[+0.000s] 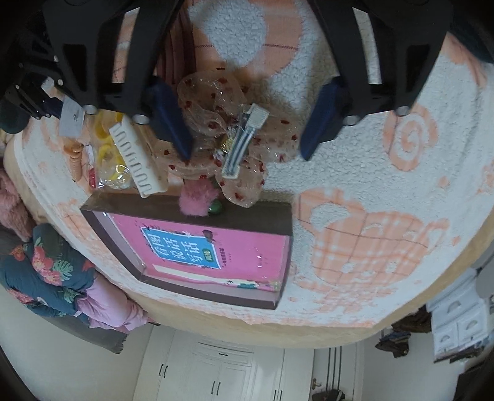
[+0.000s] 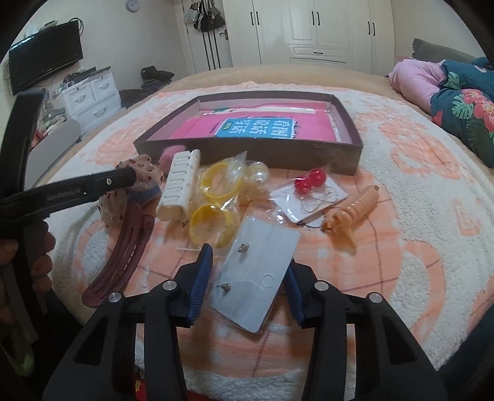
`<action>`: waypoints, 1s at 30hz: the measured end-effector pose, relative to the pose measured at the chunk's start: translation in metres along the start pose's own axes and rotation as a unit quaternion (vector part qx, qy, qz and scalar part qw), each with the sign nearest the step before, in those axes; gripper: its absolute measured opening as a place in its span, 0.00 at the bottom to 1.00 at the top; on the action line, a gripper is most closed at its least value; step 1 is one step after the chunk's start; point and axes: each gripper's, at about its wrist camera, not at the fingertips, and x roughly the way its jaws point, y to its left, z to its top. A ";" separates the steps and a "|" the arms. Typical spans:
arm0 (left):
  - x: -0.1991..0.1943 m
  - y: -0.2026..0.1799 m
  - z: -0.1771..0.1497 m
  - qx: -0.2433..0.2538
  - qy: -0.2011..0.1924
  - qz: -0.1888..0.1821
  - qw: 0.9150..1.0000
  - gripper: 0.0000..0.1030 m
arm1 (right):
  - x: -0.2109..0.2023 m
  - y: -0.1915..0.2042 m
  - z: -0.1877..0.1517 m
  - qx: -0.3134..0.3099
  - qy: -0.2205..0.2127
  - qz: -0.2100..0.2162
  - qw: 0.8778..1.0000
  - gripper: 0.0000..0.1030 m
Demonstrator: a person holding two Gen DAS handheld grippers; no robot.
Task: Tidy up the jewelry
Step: 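Grasp the polka-dot hair bow with the left tool while the right grasps the earring bag, then lower the bow into the tray with the left tool while the right drops the earring bag there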
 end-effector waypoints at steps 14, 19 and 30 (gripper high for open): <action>-0.025 0.019 0.022 -0.029 -0.052 -0.004 0.998 0.19 | -0.028 -0.038 0.022 0.023 -0.055 -0.038 0.997 0.40; -0.023 0.018 0.042 -0.030 -0.067 -0.002 0.997 0.19 | -0.030 -0.053 0.038 0.038 -0.066 -0.041 0.996 0.40; -0.001 0.005 0.085 -0.027 -0.088 -0.005 0.996 0.19 | -0.019 -0.075 0.076 0.042 -0.075 -0.038 0.996 0.40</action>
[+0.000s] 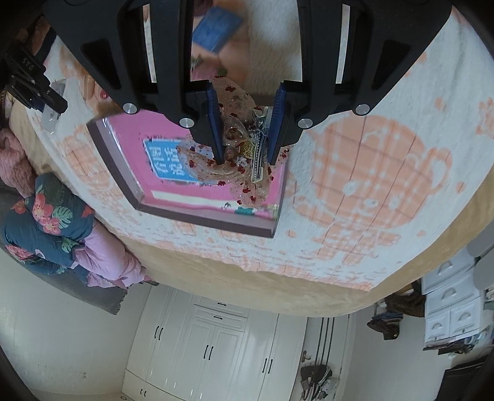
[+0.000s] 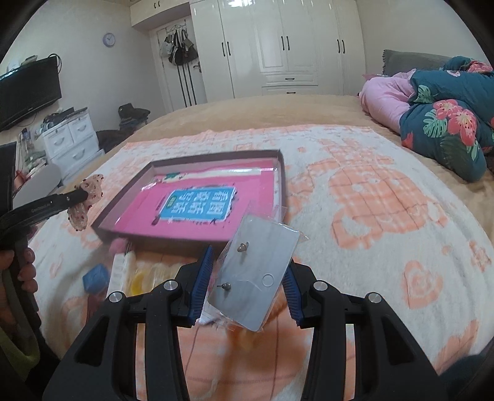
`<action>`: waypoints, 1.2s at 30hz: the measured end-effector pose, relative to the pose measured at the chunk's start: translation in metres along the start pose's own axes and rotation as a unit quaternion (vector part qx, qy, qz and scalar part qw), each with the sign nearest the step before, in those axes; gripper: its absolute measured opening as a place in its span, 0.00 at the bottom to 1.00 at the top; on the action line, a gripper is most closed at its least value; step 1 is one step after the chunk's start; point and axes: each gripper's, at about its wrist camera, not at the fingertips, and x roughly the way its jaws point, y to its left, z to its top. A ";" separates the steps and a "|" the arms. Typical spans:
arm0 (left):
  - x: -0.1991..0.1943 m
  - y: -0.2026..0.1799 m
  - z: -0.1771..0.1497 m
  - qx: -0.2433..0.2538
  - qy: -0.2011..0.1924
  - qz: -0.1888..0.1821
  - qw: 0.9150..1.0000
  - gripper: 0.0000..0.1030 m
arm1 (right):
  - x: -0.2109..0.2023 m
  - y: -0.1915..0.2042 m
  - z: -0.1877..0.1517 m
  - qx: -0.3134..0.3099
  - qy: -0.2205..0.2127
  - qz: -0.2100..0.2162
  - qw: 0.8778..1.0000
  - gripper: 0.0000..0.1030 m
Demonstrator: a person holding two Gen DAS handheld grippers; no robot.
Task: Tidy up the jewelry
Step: 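Lower the bow into the tray with the left tool while the right drops the earring bag there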
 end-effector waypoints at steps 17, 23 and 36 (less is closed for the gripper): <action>0.055 -0.011 0.018 0.020 0.024 0.003 0.999 0.20 | 0.054 0.007 0.048 -0.027 0.000 0.003 1.000 0.40; 0.068 -0.011 0.013 0.033 0.039 0.005 0.999 0.20 | 0.082 0.015 0.061 -0.035 0.014 0.003 0.999 0.40; 0.078 -0.013 0.006 0.043 0.059 0.008 0.997 0.21 | 0.121 0.025 0.059 -0.036 0.054 0.006 0.998 0.41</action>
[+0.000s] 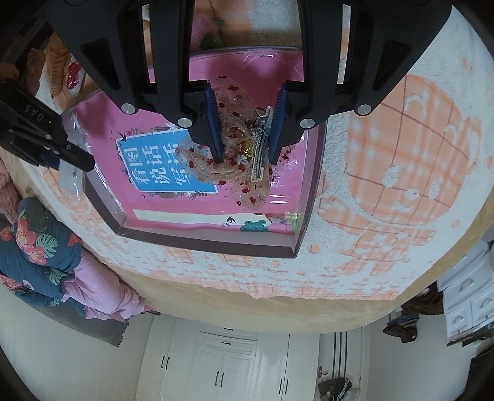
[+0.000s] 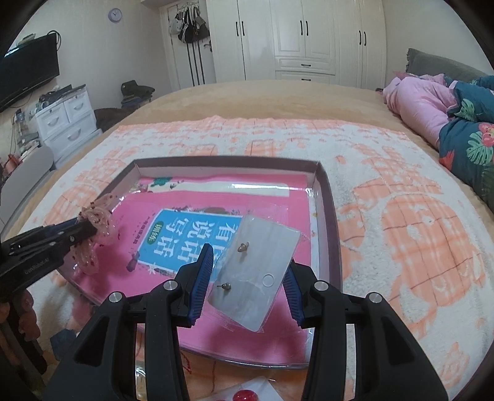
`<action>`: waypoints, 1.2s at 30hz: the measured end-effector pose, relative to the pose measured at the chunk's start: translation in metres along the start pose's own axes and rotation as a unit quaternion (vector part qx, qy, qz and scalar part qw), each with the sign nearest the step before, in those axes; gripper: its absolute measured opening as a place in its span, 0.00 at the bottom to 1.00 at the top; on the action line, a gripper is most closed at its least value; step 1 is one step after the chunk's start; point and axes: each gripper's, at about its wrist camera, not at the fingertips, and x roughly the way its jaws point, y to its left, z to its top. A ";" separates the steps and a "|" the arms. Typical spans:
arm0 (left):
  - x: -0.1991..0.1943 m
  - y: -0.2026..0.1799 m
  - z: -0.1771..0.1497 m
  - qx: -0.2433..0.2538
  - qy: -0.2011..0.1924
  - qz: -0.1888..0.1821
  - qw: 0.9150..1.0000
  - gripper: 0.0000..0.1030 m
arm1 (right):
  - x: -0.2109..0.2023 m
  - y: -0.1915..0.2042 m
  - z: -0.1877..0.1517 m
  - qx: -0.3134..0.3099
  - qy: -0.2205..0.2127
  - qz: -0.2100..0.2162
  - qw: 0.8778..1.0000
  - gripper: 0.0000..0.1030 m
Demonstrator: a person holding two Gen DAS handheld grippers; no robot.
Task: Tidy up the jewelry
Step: 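Lower the bow into the tray with the left tool while the right drops the earring bag there, then withdraw both open tools from the tray toward the remaining jewelry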
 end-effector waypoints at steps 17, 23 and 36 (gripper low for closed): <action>0.002 0.001 -0.003 -0.002 0.003 0.007 1.000 0.25 | 0.004 -0.011 -0.011 0.017 0.004 0.006 1.000 0.59; -0.002 0.002 -0.003 -0.007 -0.003 0.010 1.000 0.35 | -0.007 -0.016 -0.010 0.029 -0.016 0.004 0.999 0.73; -0.034 0.002 -0.003 -0.019 -0.044 0.013 0.999 0.75 | -0.044 -0.011 -0.017 0.018 -0.061 -0.001 0.998 0.83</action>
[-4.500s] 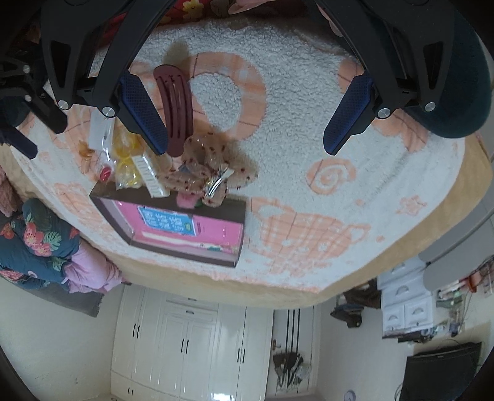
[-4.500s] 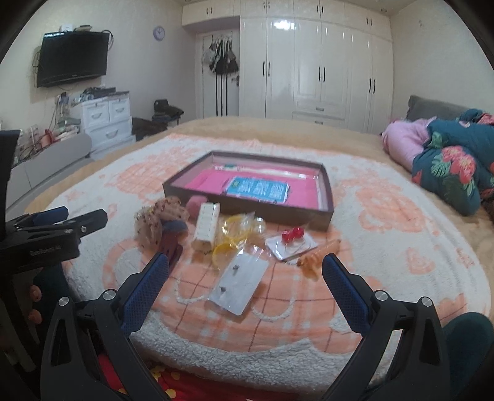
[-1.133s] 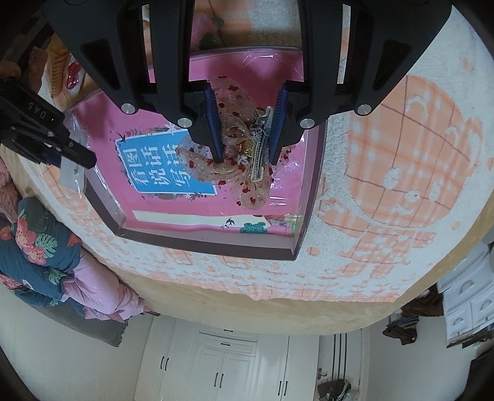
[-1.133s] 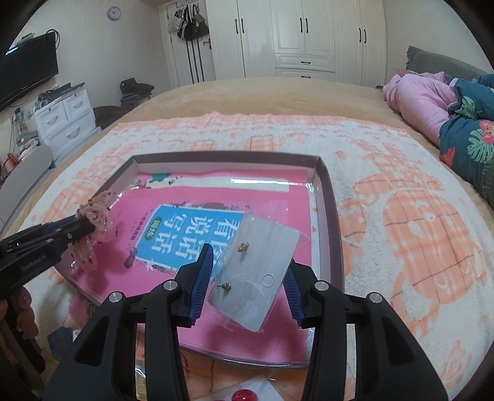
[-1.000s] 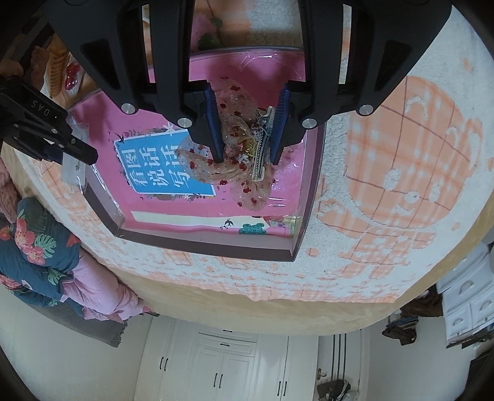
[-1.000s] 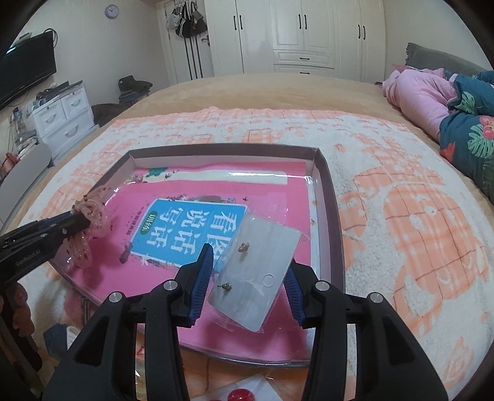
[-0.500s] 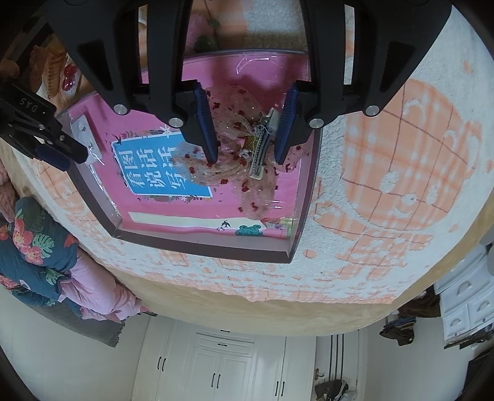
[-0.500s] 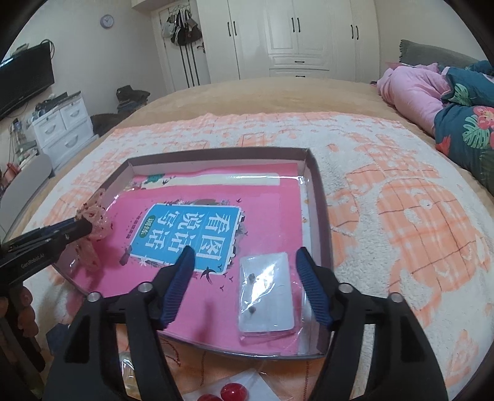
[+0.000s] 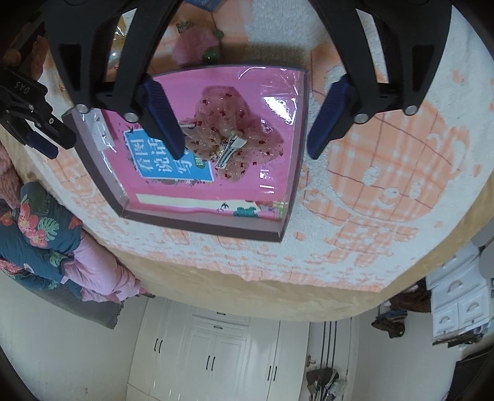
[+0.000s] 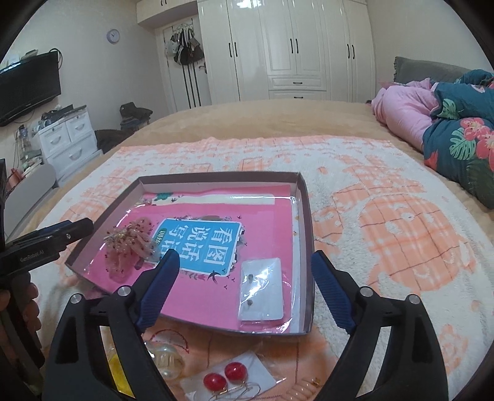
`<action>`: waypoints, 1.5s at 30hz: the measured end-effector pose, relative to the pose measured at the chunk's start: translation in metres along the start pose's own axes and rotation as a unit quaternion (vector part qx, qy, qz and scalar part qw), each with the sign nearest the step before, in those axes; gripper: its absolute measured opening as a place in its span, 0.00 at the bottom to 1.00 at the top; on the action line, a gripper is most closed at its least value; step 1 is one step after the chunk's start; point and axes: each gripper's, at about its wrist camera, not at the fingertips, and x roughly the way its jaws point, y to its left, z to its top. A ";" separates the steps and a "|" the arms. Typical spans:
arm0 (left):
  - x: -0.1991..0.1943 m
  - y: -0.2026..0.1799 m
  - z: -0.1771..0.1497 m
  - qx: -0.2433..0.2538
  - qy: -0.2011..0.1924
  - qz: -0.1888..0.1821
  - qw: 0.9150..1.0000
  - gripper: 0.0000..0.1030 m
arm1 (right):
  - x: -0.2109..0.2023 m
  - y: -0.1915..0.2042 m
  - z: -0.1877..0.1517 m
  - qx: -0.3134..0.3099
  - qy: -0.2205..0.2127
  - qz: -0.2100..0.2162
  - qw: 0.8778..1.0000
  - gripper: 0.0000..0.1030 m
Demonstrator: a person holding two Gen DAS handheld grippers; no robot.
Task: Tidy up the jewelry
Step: 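Withdraw both open tools from the tray toward the remaining jewelry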
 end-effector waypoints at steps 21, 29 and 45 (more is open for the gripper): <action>-0.070 -0.004 -0.008 -0.005 -0.066 -0.005 0.998 0.89 | -0.071 -0.002 -0.013 0.007 -0.053 -0.001 0.999 0.89; -0.097 -0.015 -0.022 0.014 -0.089 -0.008 0.996 0.89 | -0.094 0.008 -0.024 -0.009 -0.058 0.013 0.998 0.89; -0.131 -0.018 -0.051 0.038 -0.110 -0.006 0.993 0.89 | -0.123 0.041 -0.050 -0.063 -0.056 0.049 0.995 0.89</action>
